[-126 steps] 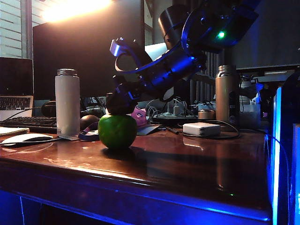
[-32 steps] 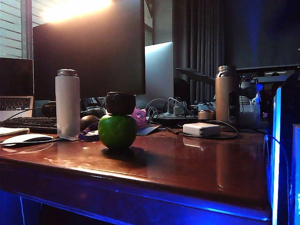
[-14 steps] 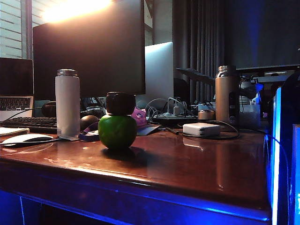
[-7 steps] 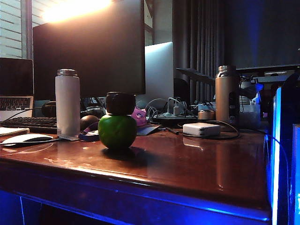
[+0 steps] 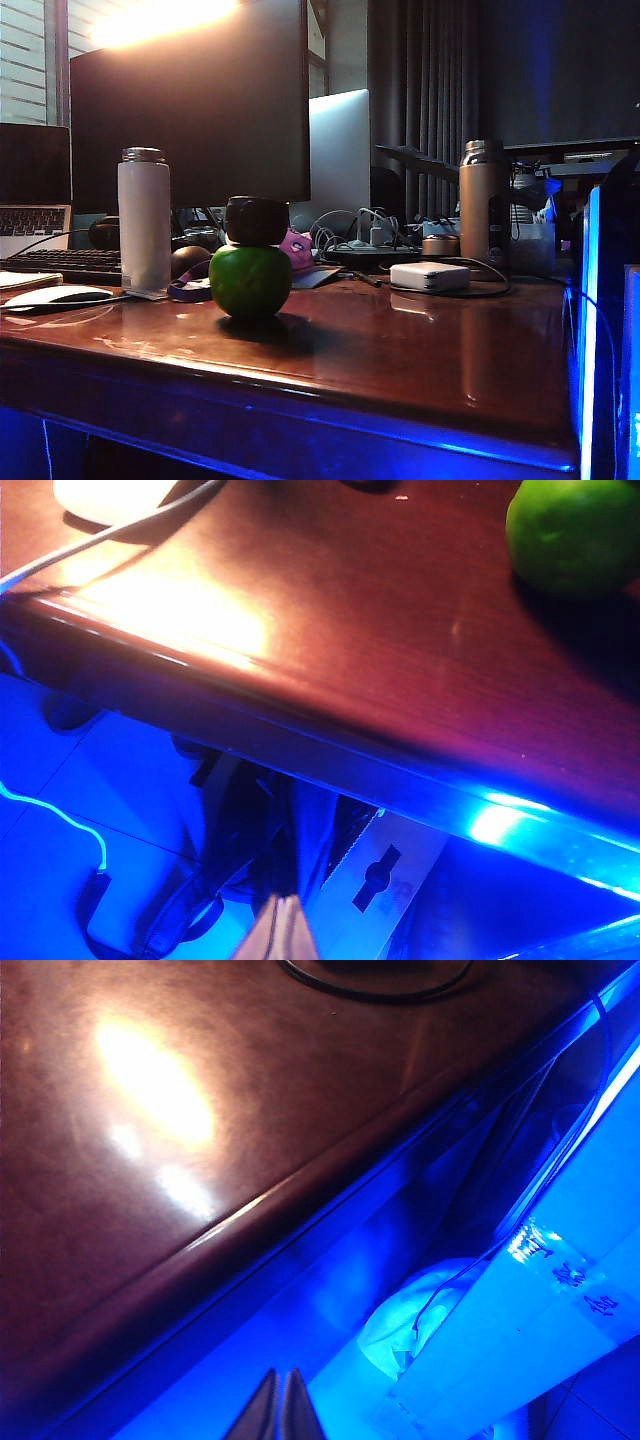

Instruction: Stack the black thermos bottle cap from the table onto the green apple.

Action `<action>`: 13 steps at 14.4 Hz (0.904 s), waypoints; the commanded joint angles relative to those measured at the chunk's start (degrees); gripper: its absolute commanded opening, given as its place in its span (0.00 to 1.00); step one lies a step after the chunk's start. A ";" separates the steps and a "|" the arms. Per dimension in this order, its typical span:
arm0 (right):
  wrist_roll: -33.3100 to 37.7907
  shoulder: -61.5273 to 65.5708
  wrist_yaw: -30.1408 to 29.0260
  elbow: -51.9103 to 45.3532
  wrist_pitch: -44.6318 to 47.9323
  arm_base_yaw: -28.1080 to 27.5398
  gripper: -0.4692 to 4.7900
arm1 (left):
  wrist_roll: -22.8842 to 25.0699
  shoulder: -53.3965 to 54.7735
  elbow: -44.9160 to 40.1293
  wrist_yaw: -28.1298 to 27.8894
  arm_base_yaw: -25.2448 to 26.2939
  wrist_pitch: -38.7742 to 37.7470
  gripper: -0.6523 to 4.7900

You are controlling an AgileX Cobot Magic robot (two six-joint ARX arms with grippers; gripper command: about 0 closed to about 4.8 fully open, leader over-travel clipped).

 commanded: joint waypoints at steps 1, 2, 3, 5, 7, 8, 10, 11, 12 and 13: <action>0.20 -0.09 -0.07 0.20 0.79 0.00 0.13 | 0.04 -0.04 0.13 0.00 0.00 0.68 0.12; 0.20 -0.66 -0.02 0.17 0.81 -0.04 0.13 | 0.04 -0.61 0.11 0.00 0.00 0.46 0.12; 0.20 -2.56 -0.20 -0.04 0.57 -0.33 0.13 | 0.04 -2.10 0.11 0.00 0.04 0.11 0.12; 0.20 -8.41 -0.44 -0.04 -0.90 -3.56 0.13 | 0.04 -7.63 0.11 0.02 0.04 -0.57 0.12; 0.20 -14.49 -0.42 -0.04 -0.81 -10.84 0.13 | 0.04 -12.66 0.11 0.00 0.04 -0.48 0.12; 0.20 -16.63 -0.42 -0.04 -0.81 -15.06 0.13 | 0.07 -12.79 0.13 0.02 0.09 0.20 0.12; 0.20 -20.39 0.02 -0.07 -0.83 -23.23 0.13 | 0.04 -12.79 0.11 0.02 0.20 0.04 0.12; 0.20 -20.20 0.00 -0.09 -0.44 -27.30 0.13 | 0.04 -12.79 0.11 0.48 1.68 0.00 0.12; 0.17 -20.22 0.02 -0.15 -0.48 -29.20 0.13 | 0.04 -12.79 0.11 0.42 3.91 -0.02 0.12; 0.20 -20.22 0.02 -0.37 -0.39 -29.97 0.13 | 0.04 -12.79 0.11 0.35 5.97 -0.02 0.12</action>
